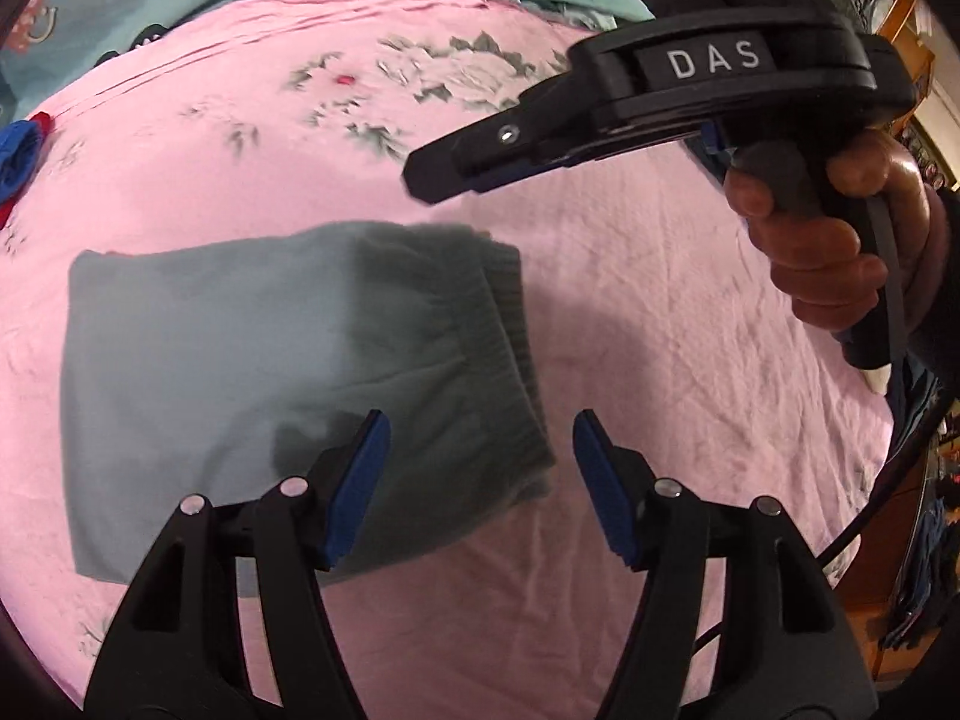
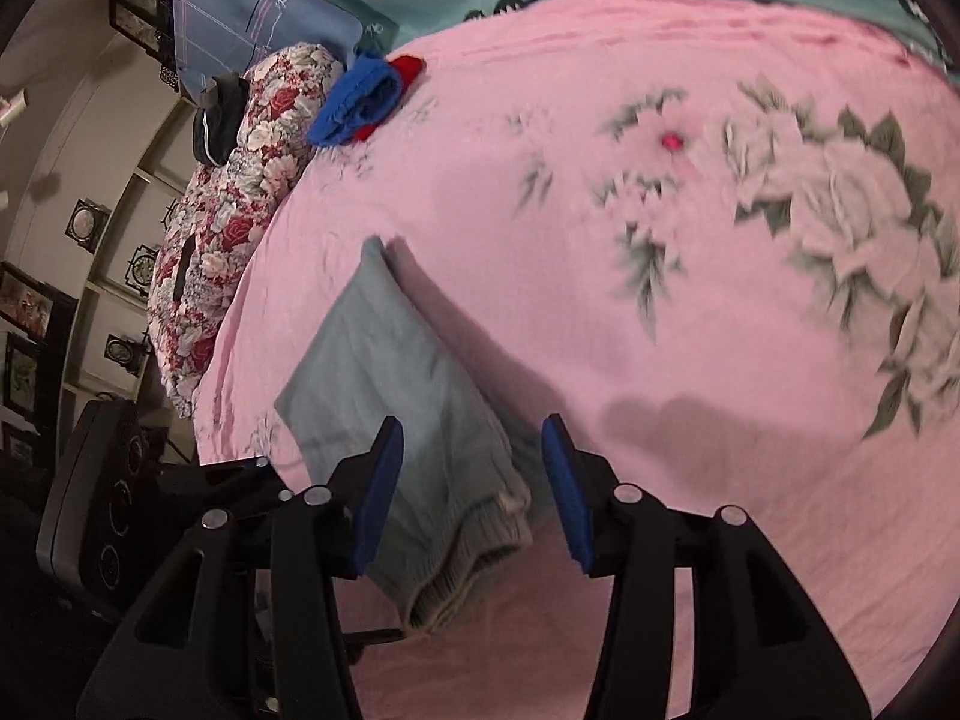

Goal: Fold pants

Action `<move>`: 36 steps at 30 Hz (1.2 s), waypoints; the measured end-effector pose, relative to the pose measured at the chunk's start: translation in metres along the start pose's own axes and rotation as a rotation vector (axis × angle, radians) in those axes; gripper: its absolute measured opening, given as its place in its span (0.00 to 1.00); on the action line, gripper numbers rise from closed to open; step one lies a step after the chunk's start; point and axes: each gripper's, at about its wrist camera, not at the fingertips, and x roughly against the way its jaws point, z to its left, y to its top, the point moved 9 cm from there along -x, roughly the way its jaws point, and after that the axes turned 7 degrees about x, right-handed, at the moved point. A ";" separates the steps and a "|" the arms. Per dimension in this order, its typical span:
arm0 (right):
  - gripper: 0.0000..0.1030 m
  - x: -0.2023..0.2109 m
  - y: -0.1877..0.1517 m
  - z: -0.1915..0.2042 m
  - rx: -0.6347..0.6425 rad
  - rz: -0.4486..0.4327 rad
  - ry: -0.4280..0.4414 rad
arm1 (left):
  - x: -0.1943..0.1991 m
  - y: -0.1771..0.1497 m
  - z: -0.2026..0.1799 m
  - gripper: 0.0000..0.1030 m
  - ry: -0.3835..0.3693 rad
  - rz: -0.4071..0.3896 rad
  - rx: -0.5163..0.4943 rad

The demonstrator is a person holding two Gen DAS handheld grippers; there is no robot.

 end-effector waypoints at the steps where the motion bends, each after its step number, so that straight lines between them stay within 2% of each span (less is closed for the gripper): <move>1: 0.47 -0.004 -0.005 0.000 0.008 0.015 0.003 | -0.006 -0.003 -0.002 0.62 0.009 0.014 -0.005; 2: 0.47 -0.008 -0.009 0.001 0.015 0.030 0.001 | -0.010 -0.007 -0.002 0.62 0.022 0.024 -0.007; 3: 0.42 -0.013 -0.013 0.001 0.024 0.047 -0.002 | -0.015 -0.009 -0.003 0.62 0.034 0.031 -0.009; 6: 0.18 -0.020 -0.019 -0.002 0.028 0.060 -0.001 | -0.022 -0.013 -0.002 0.63 0.080 0.028 -0.030; 8: 0.15 -0.015 -0.015 -0.005 0.013 0.036 0.015 | -0.024 -0.016 -0.004 0.64 0.101 0.023 -0.038; 12: 0.14 -0.018 -0.020 -0.019 -0.028 0.026 -0.002 | -0.027 -0.019 -0.007 0.64 0.131 0.013 -0.054; 15: 0.14 -0.027 -0.029 -0.036 -0.112 -0.007 0.063 | -0.031 -0.026 -0.010 0.64 0.171 0.010 -0.097; 17: 0.14 -0.027 -0.031 -0.036 -0.119 -0.017 0.069 | -0.034 -0.029 -0.012 0.64 0.202 0.001 -0.141; 19: 0.24 -0.020 -0.031 -0.034 -0.132 -0.011 0.062 | -0.032 -0.029 -0.016 0.65 0.220 0.004 -0.165; 20: 0.42 -0.013 -0.030 -0.035 -0.135 -0.021 0.025 | -0.030 -0.027 -0.016 0.65 0.216 0.010 -0.164; 21: 0.43 -0.004 -0.028 -0.033 -0.129 -0.043 0.012 | -0.027 -0.025 -0.017 0.65 0.201 0.018 -0.160; 24: 0.43 0.035 -0.020 -0.008 -0.084 -0.163 -0.002 | 0.003 -0.019 -0.015 0.67 0.127 0.007 -0.129; 25: 0.43 0.042 -0.017 0.001 -0.069 -0.195 0.007 | 0.018 -0.019 -0.010 0.72 0.114 -0.013 -0.121; 26: 0.42 0.047 -0.016 0.012 -0.058 -0.223 0.027 | 0.027 -0.019 -0.005 0.81 0.113 -0.027 -0.116; 27: 0.40 0.049 -0.015 0.027 -0.047 -0.243 0.060 | 0.037 -0.021 0.004 0.83 0.122 -0.044 -0.105; 30: 0.29 0.029 -0.018 0.057 -0.014 -0.233 0.127 | 0.055 -0.029 0.044 0.83 0.165 -0.023 -0.047; 33: 0.27 -0.004 -0.034 0.063 -0.040 -0.178 0.123 | 0.066 -0.033 0.077 0.83 0.203 -0.013 0.008; 36: 0.25 -0.034 -0.062 0.049 -0.093 -0.108 0.053 | 0.072 -0.031 0.102 0.83 0.224 -0.011 0.052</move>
